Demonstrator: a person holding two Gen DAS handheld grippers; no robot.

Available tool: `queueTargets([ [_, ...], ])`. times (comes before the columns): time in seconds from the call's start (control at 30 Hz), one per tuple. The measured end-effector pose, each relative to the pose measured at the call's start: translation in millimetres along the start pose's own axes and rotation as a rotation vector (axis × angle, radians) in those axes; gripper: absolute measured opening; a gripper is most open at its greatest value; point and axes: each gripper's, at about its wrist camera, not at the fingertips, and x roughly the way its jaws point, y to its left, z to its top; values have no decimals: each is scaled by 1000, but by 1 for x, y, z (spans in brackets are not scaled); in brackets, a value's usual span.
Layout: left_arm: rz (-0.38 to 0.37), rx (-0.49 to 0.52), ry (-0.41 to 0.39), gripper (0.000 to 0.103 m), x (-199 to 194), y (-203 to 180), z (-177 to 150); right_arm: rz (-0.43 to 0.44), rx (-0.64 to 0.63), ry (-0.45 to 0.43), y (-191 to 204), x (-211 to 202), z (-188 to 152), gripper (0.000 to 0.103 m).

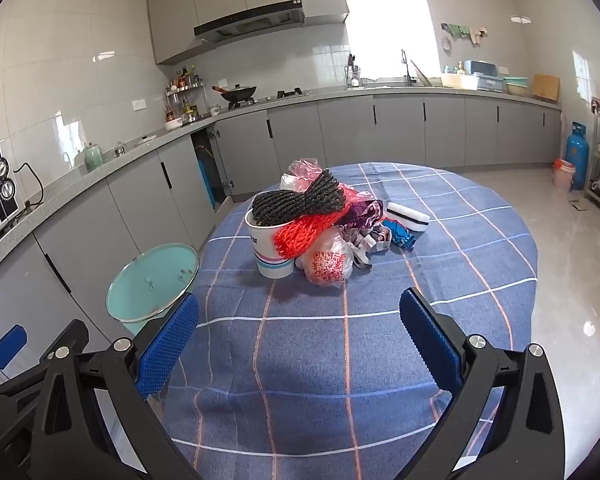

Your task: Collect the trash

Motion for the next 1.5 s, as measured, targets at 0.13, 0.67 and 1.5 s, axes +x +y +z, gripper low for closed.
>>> queueTargets([
  [0.13, -9, -18, 21, 97, 0, 2, 1, 2, 1, -1, -1, -3, 0, 99],
  [0.67, -7, 10, 16, 97, -4, 2, 2, 0, -7, 1, 2, -2, 0, 99],
  [1.5, -7, 15, 14, 97, -3, -2, 2, 1, -3, 6, 2, -2, 0, 99],
])
